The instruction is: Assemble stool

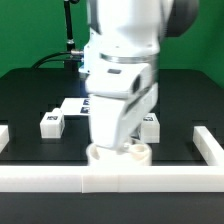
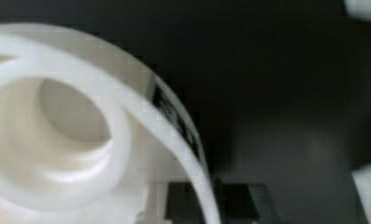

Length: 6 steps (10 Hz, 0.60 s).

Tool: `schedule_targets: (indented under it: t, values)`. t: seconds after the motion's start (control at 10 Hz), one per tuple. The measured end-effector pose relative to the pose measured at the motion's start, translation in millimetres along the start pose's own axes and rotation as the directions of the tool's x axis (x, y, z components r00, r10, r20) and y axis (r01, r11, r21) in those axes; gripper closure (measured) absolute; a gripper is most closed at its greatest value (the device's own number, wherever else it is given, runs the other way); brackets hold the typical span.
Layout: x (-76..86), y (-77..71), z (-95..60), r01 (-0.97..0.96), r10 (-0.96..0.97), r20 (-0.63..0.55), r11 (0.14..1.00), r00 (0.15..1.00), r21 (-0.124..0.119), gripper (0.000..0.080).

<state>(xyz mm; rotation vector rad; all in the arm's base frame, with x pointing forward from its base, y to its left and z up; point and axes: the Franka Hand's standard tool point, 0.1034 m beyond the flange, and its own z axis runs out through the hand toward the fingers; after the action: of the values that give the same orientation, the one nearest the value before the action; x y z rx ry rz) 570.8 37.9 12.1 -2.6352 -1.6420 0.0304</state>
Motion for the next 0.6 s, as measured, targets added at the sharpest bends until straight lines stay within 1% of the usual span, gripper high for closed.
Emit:
schedule_targets:
  t: [0.2,0.3,0.5,0.6]
  values:
    - [28.2,-17.8,2.8,-0.010,0.010,0.005,1.000,1.000,0.004,0.0768]
    - [38.6,-23.0,3.1,-0.017,0.017,0.001,1.000,1.000,-0.001,0.0768]
    - [54.2,-30.0,3.1,-0.033,0.033,-0.002,0.999,0.999,-0.005,0.0768]
    - [58.3,-32.6,3.0,-0.035,0.035,-0.003,0.999,0.999,-0.006,0.0768]
